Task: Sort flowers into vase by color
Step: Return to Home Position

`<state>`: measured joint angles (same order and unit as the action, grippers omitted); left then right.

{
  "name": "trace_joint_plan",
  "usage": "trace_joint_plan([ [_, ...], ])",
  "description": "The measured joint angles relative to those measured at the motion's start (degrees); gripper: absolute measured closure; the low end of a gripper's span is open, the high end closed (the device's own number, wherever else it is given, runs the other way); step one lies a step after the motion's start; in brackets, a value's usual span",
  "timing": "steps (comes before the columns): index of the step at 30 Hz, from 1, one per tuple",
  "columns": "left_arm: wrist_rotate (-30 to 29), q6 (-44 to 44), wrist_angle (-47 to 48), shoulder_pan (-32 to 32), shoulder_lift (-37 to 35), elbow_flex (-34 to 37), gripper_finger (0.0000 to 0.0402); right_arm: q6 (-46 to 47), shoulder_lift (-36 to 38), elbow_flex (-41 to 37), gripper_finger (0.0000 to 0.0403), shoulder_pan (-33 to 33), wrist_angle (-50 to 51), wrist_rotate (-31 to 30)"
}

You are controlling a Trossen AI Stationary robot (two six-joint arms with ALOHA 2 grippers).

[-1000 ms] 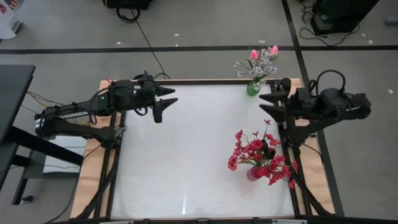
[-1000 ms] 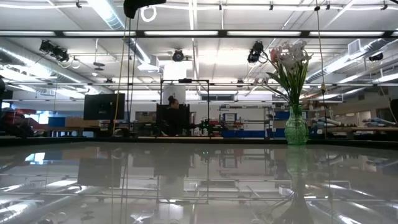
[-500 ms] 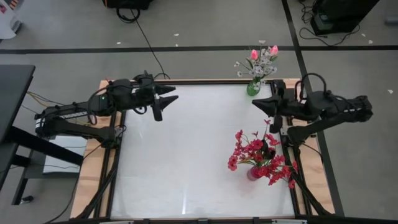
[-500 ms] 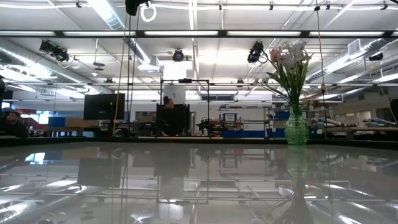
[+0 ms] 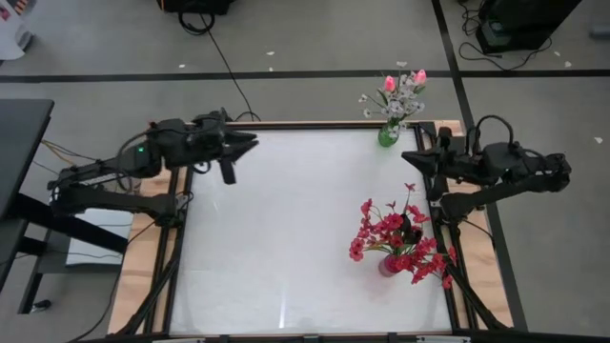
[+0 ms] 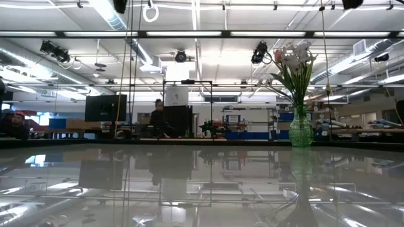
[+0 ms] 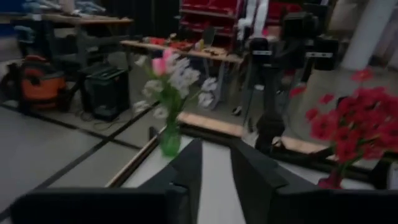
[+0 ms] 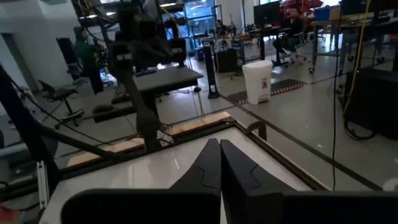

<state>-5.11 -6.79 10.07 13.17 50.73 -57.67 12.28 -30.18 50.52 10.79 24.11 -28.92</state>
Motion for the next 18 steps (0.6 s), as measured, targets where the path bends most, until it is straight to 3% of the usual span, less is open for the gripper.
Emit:
trace_joint_plan([
  [6,0.0,0.4,9.7,2.5,-3.1,0.0,0.0386,-1.7,7.5,-10.6,0.0401,-1.7,-3.4,-0.1],
  [8,0.0,0.4,11.1,2.5,-4.0,0.2,0.0395,-1.8,9.6,-14.0,0.0402,-2.9,-3.7,-0.2],
  [14,0.3,-3.2,-6.3,4.7,-9.1,14.1,0.0396,0.9,15.0,-23.0,0.0402,-4.7,-9.3,0.3],
  [18,1.2,-4.5,-11.6,7.3,-11.8,23.9,0.0396,-1.0,17.7,-27.3,0.0402,-4.7,-11.5,4.4],
])
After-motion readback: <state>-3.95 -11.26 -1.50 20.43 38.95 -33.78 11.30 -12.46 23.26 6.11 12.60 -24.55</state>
